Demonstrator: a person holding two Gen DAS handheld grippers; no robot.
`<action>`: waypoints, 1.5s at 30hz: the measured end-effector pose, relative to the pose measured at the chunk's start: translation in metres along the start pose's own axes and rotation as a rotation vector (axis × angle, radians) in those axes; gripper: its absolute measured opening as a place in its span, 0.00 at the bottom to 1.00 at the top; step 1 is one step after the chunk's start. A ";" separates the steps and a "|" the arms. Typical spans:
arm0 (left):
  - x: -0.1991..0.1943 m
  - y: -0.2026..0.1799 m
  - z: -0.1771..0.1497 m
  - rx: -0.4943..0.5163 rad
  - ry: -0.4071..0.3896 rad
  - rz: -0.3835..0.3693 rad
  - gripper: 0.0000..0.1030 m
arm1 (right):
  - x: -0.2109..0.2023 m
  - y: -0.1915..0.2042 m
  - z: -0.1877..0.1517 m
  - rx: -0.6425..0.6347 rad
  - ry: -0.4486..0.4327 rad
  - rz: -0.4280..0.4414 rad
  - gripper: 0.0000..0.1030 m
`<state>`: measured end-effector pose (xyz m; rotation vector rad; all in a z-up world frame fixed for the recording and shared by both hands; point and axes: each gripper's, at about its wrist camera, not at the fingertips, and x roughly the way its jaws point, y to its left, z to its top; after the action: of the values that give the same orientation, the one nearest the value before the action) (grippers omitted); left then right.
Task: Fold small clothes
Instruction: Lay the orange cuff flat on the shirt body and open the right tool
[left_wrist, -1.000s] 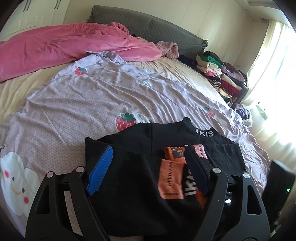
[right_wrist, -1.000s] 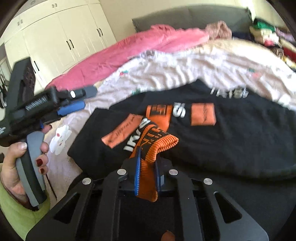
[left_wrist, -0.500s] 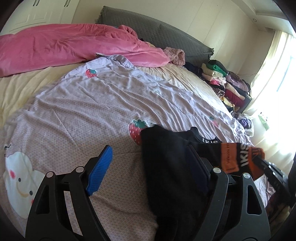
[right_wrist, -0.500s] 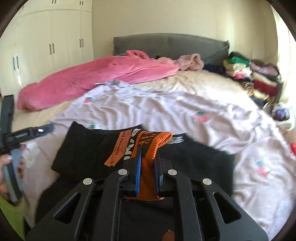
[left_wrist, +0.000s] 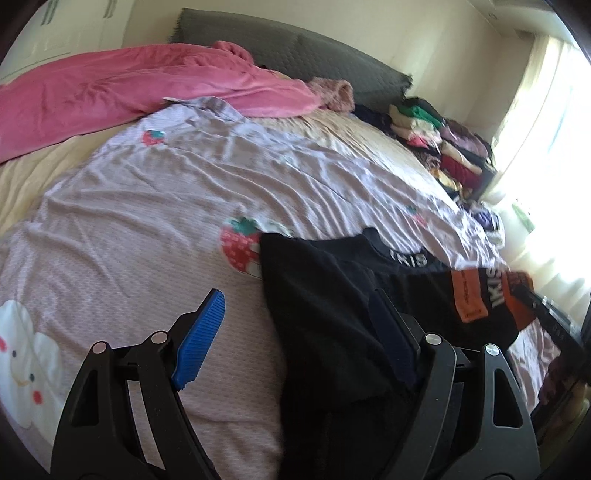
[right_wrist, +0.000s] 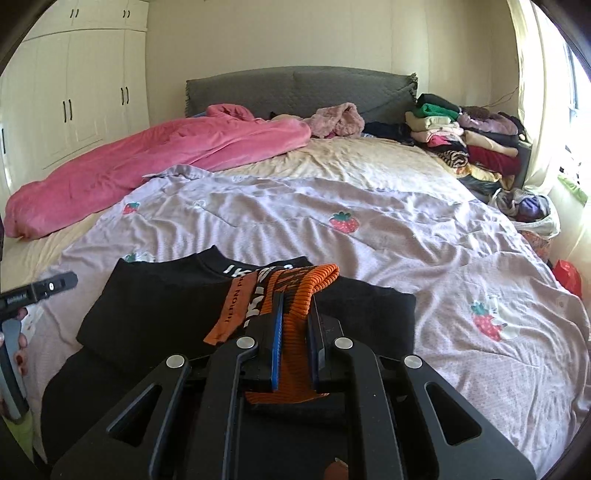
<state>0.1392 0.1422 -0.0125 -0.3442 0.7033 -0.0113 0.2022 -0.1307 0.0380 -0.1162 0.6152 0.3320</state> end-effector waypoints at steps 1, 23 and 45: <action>0.003 -0.005 -0.002 0.014 0.008 -0.003 0.70 | 0.000 -0.002 0.000 -0.002 -0.003 -0.014 0.10; 0.066 -0.059 -0.029 0.192 0.158 -0.030 0.70 | 0.022 -0.028 -0.014 0.025 0.095 -0.147 0.20; 0.075 -0.082 -0.045 0.324 0.227 -0.033 0.70 | 0.027 0.018 -0.025 -0.068 0.135 0.028 0.48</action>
<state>0.1762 0.0412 -0.0660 -0.0434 0.9048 -0.1963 0.2024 -0.1115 0.0017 -0.1962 0.7396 0.3743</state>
